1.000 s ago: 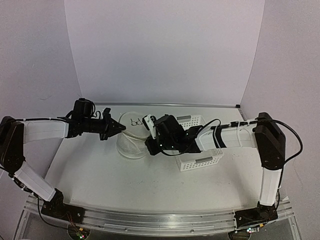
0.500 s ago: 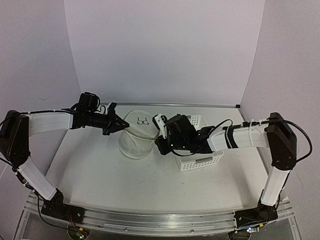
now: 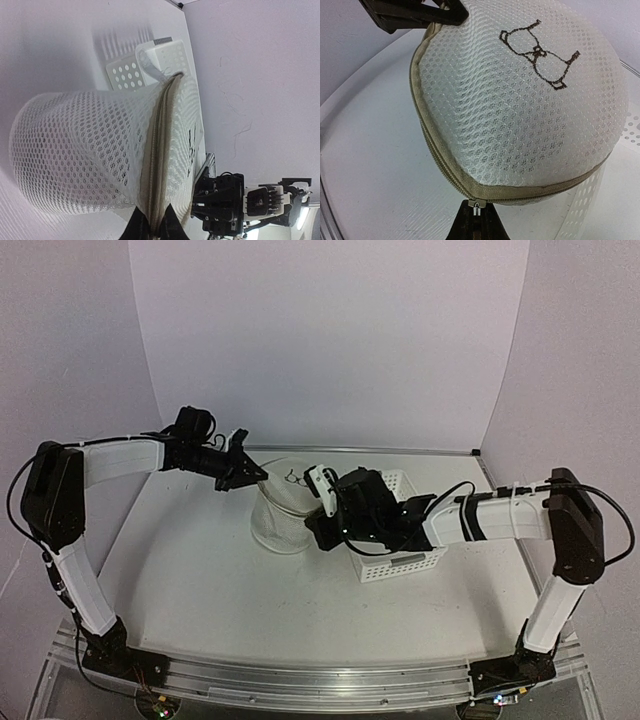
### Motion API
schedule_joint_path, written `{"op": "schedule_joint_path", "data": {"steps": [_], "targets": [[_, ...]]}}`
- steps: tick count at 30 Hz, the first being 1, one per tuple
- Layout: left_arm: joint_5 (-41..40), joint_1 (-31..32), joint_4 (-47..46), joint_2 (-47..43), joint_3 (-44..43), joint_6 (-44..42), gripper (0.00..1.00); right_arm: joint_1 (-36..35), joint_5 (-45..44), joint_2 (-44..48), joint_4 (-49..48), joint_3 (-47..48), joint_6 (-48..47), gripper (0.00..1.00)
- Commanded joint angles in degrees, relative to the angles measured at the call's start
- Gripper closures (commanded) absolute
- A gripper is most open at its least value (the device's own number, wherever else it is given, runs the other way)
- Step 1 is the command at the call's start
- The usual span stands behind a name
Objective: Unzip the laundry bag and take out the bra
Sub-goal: Unzip the zipper of the laundry bag, then hold the laundry bag at the center of the board.
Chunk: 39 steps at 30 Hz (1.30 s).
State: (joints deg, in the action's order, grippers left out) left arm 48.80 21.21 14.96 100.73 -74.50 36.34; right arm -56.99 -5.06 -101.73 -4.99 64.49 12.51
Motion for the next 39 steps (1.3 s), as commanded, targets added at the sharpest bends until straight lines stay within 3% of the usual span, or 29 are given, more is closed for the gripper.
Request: {"op": "schedule_joint_path", "data": {"steps": [1, 3, 7, 11, 13, 14, 25, 30, 39], "targets": [[-3.09, -1.91, 1.97, 2.09, -7.75, -4.78, 0.89, -0.75, 1.41, -2.50, -0.99, 5.21, 4.37, 1.00], [-3.61, -2.17, 2.98, 2.88, -8.80, -5.37, 0.85, -0.74, 1.89, -4.22, -0.98, 7.02, 6.00, 1.00], [-6.66, -2.49, 7.19, 2.92, -10.02, -6.78, 0.64, -0.75, 2.79, -7.00, -0.61, 10.39, 8.27, 1.00], [-9.93, -2.46, 10.72, 0.18, -9.66, -8.52, 0.51, -0.75, 2.27, -9.28, 0.70, 13.78, 9.02, 1.00], [-12.40, -2.45, 12.60, -1.21, -8.95, -9.09, 0.35, -0.75, 2.11, -10.32, 1.57, 15.40, 9.27, 1.00], [-13.29, -2.44, 13.35, -1.85, -8.45, -9.17, 0.32, -0.75, 2.26, -10.90, 1.97, 16.24, 9.33, 1.00], [-11.04, -1.94, 11.06, -11.36, 1.78, -2.33, 0.24, -0.71, 4.58, -15.59, 3.76, 23.44, 10.20, 1.00], [-6.41, -1.30, -0.45, -13.92, 10.77, 7.74, 0.23, -0.74, 7.30, -16.88, 3.85, 25.94, 10.25, 1.00], [-6.25, 0.09, -20.16, -14.04, 20.96, 22.15, 0.27, -0.75, 8.22, -17.62, 3.81, 27.07, 10.51, 1.00]]}}
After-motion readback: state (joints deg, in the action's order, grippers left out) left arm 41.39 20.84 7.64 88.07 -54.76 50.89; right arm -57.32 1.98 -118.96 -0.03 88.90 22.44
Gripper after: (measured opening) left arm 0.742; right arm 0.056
